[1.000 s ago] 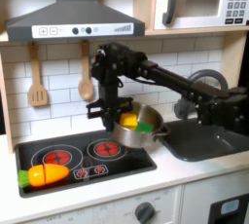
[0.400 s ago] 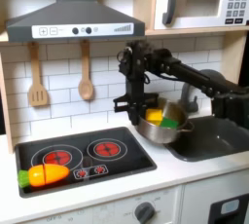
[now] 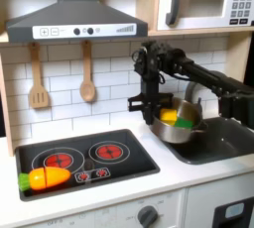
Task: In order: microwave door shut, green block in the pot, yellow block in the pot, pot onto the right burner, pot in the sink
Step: 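Put the pot in the sink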
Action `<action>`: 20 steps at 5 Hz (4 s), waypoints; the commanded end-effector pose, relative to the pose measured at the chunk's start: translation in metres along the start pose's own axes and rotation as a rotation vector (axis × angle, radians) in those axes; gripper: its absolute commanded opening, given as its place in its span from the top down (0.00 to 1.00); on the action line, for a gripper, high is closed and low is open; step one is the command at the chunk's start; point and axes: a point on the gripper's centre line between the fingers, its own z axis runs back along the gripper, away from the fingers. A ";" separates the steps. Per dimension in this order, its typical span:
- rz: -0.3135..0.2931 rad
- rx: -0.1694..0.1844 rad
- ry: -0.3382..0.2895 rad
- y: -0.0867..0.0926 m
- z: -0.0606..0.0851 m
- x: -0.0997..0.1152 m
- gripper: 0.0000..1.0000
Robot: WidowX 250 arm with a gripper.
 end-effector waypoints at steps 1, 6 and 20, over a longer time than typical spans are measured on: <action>-0.065 -0.019 0.006 -0.020 -0.012 0.009 1.00; -0.240 -0.070 0.049 -0.041 -0.048 0.013 1.00; -0.341 -0.037 0.170 -0.059 -0.092 0.014 0.00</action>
